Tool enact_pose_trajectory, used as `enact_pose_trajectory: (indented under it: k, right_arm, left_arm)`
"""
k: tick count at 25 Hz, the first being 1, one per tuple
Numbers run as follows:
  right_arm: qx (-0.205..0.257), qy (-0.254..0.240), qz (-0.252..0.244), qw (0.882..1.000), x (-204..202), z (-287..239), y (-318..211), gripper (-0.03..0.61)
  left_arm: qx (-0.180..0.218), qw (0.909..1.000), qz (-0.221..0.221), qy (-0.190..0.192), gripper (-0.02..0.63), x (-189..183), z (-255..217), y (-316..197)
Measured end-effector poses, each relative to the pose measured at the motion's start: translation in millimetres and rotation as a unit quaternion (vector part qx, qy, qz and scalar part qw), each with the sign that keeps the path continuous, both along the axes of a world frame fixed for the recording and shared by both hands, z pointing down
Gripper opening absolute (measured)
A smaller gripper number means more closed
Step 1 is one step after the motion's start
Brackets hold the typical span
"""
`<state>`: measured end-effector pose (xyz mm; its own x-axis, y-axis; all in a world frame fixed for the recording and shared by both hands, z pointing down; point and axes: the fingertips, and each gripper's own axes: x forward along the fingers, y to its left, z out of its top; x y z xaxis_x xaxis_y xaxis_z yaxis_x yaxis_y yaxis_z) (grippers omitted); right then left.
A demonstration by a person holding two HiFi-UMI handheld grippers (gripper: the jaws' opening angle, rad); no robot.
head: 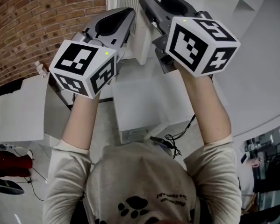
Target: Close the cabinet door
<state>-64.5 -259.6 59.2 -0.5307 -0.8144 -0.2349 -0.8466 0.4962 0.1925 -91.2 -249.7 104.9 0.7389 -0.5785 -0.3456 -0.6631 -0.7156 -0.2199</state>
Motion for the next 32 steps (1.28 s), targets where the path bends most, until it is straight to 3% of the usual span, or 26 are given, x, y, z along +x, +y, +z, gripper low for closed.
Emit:
enact_pose_trajectory:
  k: [16, 32]
  right_arm:
    - [-0.022, -0.008, 0.019, 1.0, 37, 0, -10, 0.098]
    - [-0.036, -0.006, 0.005, 0.999, 71, 0, -24, 0.095]
  left_arm:
    - [-0.003, 0.9993, 0.038, -0.002, 0.009, 30, 6, -11]
    - [-0.013, 0.9986, 0.051, -0.008, 0.009, 48, 14, -25]
